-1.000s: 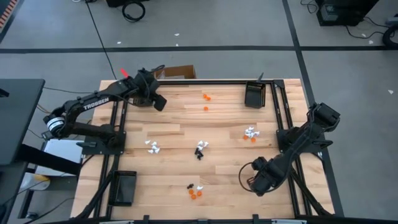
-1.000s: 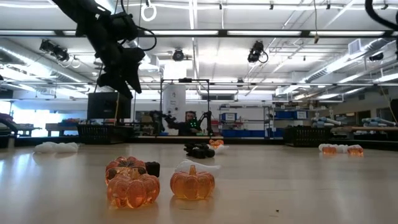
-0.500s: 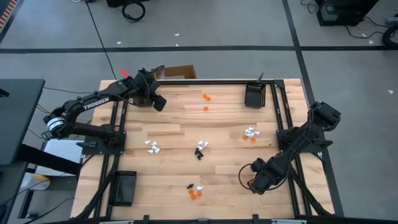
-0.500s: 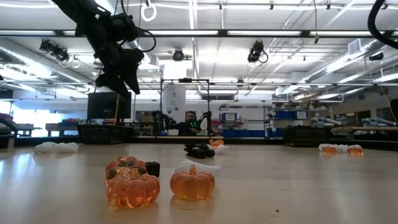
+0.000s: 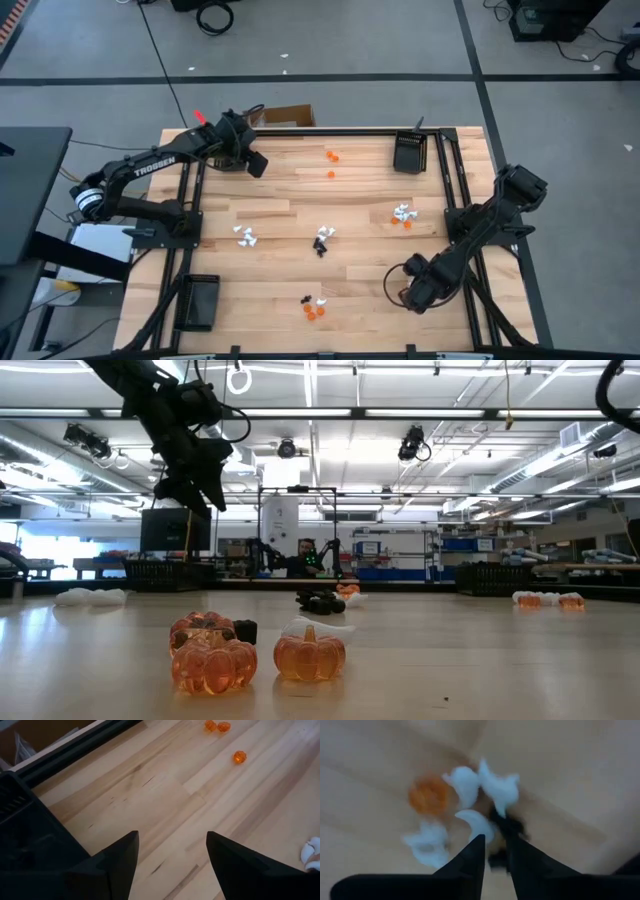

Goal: Sort Halloween decoration
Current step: Put the black skeleton toy into the top left black basket

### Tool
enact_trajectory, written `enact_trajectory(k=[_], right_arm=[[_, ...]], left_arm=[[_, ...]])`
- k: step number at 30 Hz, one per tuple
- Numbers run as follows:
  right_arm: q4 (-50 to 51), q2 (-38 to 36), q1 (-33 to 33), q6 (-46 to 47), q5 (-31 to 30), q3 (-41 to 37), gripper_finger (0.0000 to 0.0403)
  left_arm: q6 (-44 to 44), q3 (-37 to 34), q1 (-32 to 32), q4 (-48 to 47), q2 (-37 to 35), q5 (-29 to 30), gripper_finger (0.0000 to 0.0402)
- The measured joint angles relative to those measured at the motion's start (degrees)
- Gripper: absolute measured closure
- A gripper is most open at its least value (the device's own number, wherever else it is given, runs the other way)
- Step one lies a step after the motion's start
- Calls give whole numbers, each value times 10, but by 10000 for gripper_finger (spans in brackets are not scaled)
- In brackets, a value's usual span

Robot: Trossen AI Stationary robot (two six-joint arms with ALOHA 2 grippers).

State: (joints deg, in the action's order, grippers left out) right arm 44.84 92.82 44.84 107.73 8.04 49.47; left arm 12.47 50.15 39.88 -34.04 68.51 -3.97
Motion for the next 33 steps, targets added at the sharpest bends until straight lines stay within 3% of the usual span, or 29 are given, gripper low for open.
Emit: enact_trajectory(k=[4,11,21,33], right_arm=[[58,-1,-1,-7,-40,26,290],[46,-2,0,-31,-14,-10,261],[-14,-1,4,-62,24,-24,259],[-14,-1,12,-92,21,8,259]], left_arm=[[4,0,0,1,0,0,159],[13,0,0,12,0,0,159],[24,0,0,-6,0,0,159],[30,0,0,-17,0,0,159]])
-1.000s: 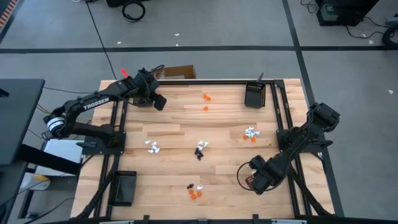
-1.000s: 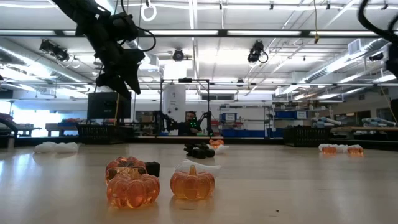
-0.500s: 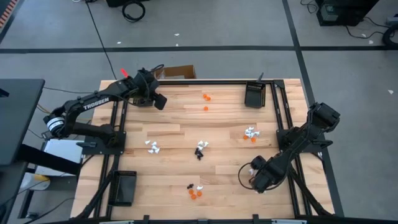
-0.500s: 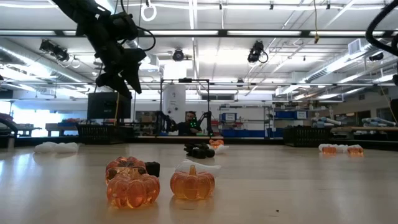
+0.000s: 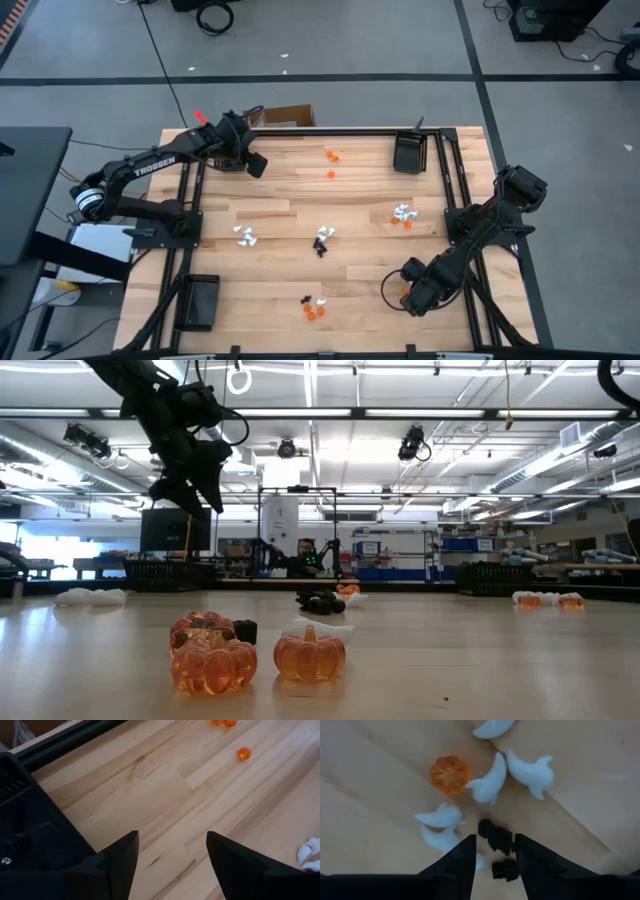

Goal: Sort Halloween decoration
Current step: Put the black skeleton toy into the top left black basket

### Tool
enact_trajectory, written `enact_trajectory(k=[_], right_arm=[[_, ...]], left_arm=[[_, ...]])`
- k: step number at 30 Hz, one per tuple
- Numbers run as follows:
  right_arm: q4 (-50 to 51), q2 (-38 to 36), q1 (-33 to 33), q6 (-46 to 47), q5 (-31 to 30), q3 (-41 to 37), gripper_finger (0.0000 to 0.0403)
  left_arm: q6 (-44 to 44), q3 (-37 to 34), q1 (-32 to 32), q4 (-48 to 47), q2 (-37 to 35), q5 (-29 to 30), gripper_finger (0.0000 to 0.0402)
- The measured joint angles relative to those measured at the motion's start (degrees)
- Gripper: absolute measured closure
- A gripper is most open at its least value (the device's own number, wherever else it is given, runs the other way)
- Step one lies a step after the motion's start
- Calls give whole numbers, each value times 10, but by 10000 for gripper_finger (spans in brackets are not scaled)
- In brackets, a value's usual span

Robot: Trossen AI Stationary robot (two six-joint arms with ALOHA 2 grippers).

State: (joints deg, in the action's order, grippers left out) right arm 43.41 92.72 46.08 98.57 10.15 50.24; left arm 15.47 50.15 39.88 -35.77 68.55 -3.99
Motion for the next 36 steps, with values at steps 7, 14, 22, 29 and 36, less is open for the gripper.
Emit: enact_trajectory(k=[7,14,22,29,36], right_arm=[[-12,7,19,-10,-7,-14,259],[-56,7,27,-12,-7,-46,267],[-56,1,16,-13,-23,-50,381],[-90,-46,-27,-56,-158,-26,390],[-146,-128,-117,-191,-231,-24,392]], left_arm=[[4,0,0,0,0,0,159],[5,0,0,0,0,0,159],[10,0,-1,2,0,-2,159],[11,0,-33,29,0,-36,159],[0,0,-110,157,0,-98,159]])
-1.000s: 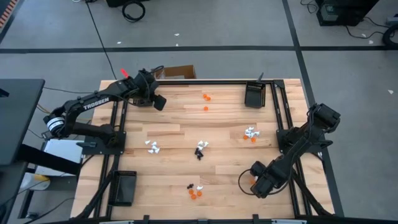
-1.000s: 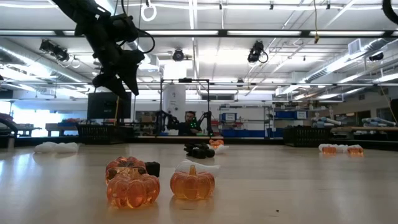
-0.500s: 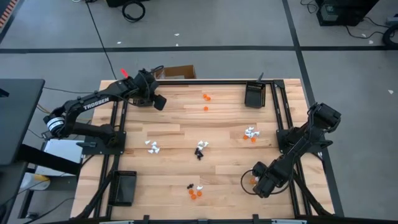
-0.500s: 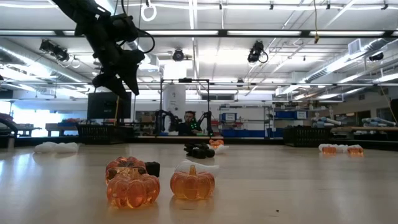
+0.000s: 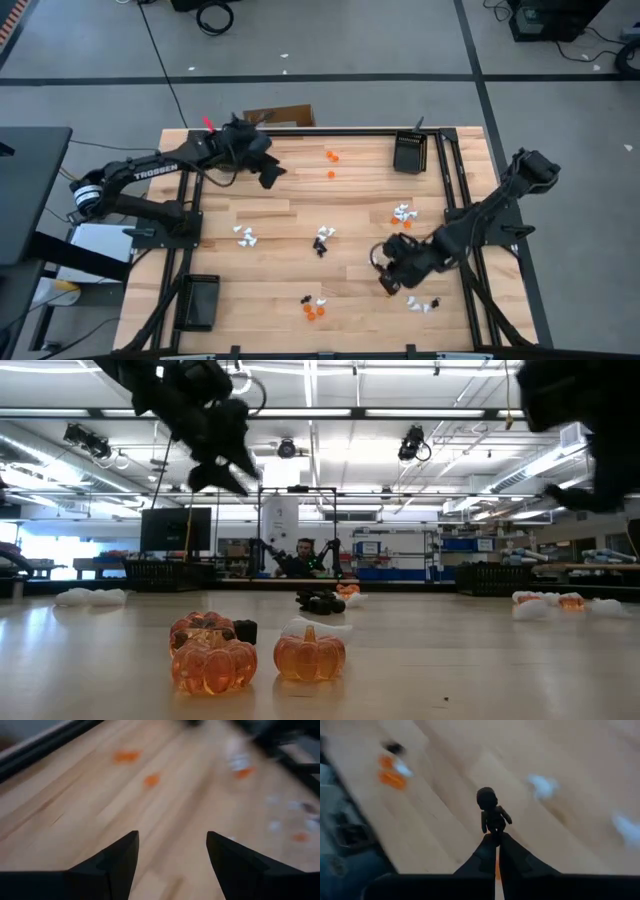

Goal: Sort Halloween decoration
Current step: Put the black skeleton toy into the top left black basket

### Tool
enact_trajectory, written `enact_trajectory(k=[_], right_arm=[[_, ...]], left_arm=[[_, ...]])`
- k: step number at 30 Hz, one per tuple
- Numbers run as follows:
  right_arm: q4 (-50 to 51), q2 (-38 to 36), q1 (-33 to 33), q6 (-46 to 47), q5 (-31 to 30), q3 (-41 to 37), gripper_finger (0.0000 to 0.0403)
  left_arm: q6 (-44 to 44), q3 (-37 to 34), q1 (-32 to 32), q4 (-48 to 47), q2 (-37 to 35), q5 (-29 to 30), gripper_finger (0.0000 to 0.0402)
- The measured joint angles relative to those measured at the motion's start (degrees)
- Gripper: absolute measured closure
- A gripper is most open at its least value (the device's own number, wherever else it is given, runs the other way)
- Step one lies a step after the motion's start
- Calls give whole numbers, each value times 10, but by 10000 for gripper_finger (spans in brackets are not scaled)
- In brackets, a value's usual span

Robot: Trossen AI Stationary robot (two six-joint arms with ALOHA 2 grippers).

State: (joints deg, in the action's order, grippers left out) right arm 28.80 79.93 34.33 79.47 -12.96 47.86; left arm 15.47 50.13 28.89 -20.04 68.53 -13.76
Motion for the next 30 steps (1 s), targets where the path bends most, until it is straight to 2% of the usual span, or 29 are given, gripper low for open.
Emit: enact_trajectory(k=[3,6,11,16,19,24,30], right_arm=[[-22,-15,-59,-74,0,0,393],[-76,-12,-127,-146,0,0,393],[-242,30,-240,-240,6,0,393],[-407,74,-307,-282,10,0,393],[-469,87,-331,-291,7,0,393],[-536,90,-352,-332,-9,0,393],[-585,90,-372,-379,-8,0,393]], left_arm=[[-28,0,-49,78,0,-30,159],[-51,0,-100,143,0,-35,159],[33,1,-145,234,16,22,159],[28,0,-143,277,39,23,159],[12,0,-131,293,50,8,159],[20,0,-107,292,58,-41,159],[4,0,-100,297,71,-46,159]])
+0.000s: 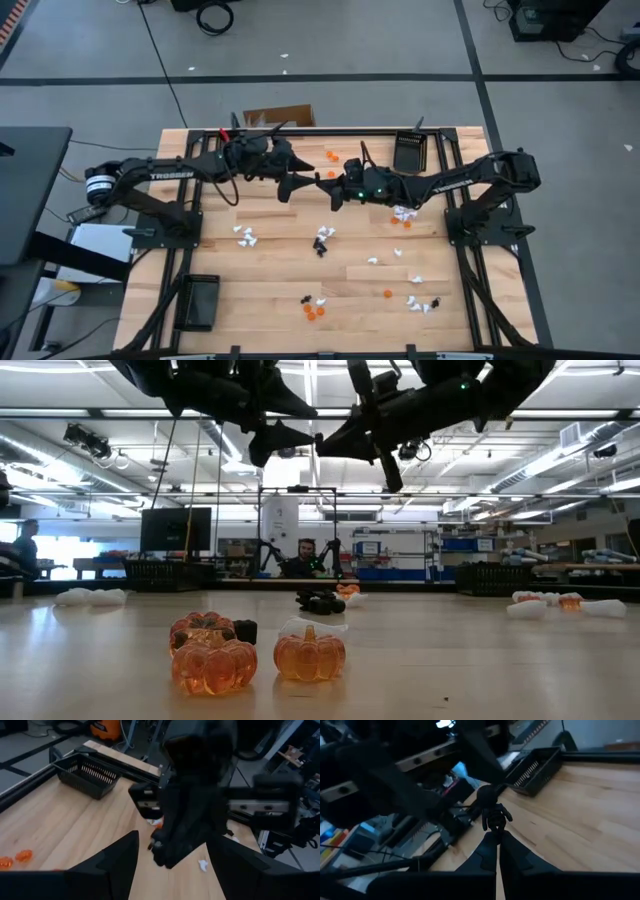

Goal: Sort Halloween decoration
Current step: Put the black skeleton toy into the top left black basket

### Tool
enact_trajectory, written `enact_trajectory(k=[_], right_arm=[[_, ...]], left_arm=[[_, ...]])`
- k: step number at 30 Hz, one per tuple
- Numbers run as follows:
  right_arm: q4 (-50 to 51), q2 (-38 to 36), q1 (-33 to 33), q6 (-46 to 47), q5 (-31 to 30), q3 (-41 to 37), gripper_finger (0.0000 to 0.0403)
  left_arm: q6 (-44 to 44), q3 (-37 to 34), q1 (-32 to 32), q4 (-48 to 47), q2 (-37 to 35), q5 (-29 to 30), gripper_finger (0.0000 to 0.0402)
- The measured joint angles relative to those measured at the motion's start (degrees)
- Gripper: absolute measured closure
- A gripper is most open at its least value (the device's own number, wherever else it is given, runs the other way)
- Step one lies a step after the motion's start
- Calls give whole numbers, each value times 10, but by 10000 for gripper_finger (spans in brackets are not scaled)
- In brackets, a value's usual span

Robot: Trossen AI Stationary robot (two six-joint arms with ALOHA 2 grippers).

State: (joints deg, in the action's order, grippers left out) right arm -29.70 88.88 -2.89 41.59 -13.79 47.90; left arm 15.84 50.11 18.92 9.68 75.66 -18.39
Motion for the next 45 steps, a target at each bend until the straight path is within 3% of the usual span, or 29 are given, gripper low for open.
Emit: enact_trajectory(k=[8,13,22,29,34,38,45], right_arm=[[-31,0,-14,-38,33,0,394],[-39,0,-21,-43,35,0,392],[-35,0,-37,-41,57,-2,385],[-34,0,-50,-11,58,1,378],[20,-1,-51,21,66,1,348],[107,-1,-51,76,59,1,324],[165,0,-30,118,48,0,316]], left_arm=[[-15,0,0,34,14,0,174],[-20,1,2,48,38,-10,218],[-21,0,20,67,51,-23,341],[-19,0,60,73,49,-48,352],[-10,0,125,53,49,-34,348],[-7,1,212,-2,39,-34,348],[-4,0,381,-193,31,57,347]])
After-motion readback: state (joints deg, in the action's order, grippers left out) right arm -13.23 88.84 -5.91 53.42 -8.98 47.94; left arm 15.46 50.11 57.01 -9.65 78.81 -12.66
